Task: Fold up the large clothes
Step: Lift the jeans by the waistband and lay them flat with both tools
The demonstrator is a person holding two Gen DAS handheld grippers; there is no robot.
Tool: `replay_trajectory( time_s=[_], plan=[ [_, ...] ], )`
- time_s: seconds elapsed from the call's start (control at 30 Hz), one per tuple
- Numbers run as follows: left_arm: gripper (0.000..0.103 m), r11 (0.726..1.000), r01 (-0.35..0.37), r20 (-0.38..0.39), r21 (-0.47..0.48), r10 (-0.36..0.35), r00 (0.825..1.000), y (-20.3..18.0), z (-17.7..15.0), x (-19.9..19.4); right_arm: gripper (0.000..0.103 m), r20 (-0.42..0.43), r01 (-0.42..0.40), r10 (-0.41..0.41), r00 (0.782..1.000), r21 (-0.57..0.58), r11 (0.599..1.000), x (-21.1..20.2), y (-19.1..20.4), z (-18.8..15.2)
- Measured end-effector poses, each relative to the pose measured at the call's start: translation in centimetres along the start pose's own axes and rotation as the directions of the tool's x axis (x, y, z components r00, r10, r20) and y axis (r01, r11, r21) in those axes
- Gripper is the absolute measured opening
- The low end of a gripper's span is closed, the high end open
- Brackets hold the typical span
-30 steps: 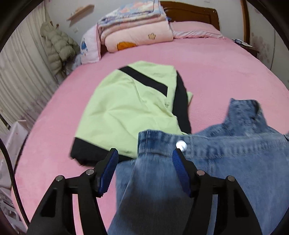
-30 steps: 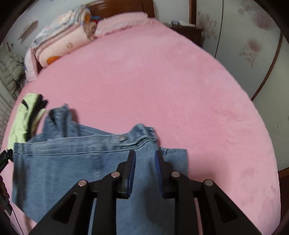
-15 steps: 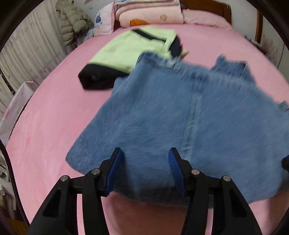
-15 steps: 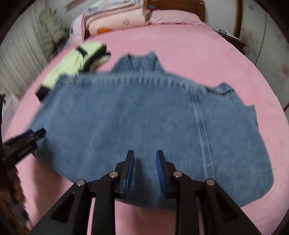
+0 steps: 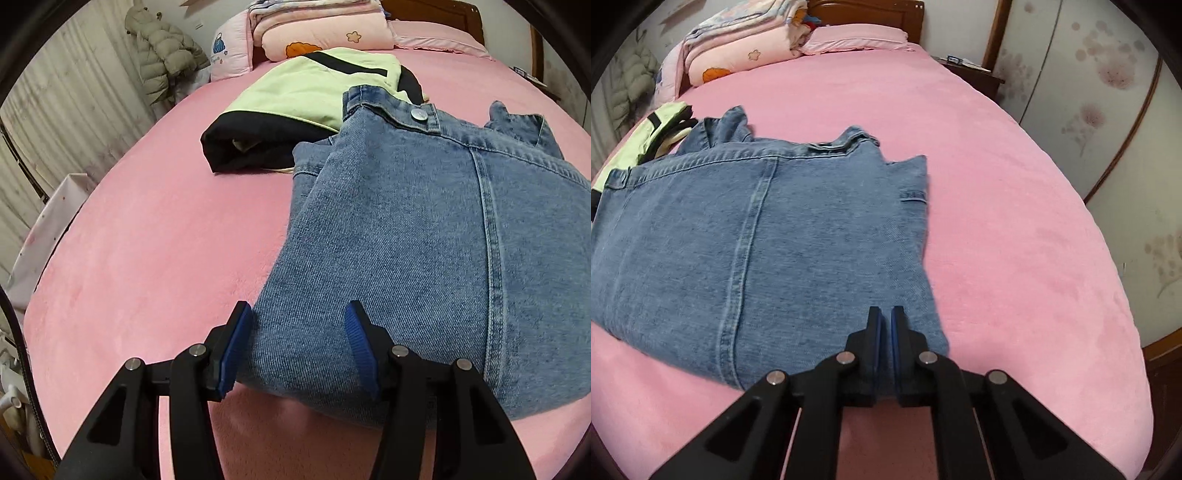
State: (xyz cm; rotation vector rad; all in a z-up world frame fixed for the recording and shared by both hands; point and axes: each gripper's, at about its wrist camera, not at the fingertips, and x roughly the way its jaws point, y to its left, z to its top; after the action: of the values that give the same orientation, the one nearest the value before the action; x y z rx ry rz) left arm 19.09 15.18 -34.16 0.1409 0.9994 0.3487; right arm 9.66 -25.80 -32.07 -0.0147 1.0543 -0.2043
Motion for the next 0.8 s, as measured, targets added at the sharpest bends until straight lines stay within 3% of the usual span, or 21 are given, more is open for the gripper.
replay_trajectory(
  time_s=[0.3, 0.43, 0.5, 0.6, 0.8],
  plan=[
    [0.055, 0.997, 0.02, -0.045, -0.078, -0.023, 0.999, 0.8, 1.1, -1.1, 0.008, -0.038, 0.019, -0.018, 0.999, 0.032, 0.999, 0.2, 0.3, 0.9],
    [0.08, 0.985, 0.093, -0.075, -0.142, -0.104, 0.992, 1.8, 2.2, -3.5, 0.008, -0.037, -0.012, 0.014, 0.999, 0.043, 0.999, -1.9, 0.8, 2.0],
    [0.081, 0.974, 0.127, -0.085, -0.189, -0.145, 0.986, 2.5, 2.8, -4.9, 0.008, -0.03, -0.047, 0.048, 0.998, 0.057, 0.997, -3.2, 1.2, 2.6],
    [0.081, 0.97, 0.131, -0.167, -0.202, -0.166, 0.972, 2.7, 3.5, -6.3, 0.008, -0.003, -0.079, 0.08, 0.997, 0.072, 0.994, -5.5, 2.3, 3.5],
    [0.081, 0.941, 0.216, -0.166, -0.26, -0.264, 0.95, 3.3, 3.6, -9.8, 0.008, 0.063, -0.169, 0.165, 0.984, 0.073, 0.983, -10.2, 5.3, 4.8]
  ],
)
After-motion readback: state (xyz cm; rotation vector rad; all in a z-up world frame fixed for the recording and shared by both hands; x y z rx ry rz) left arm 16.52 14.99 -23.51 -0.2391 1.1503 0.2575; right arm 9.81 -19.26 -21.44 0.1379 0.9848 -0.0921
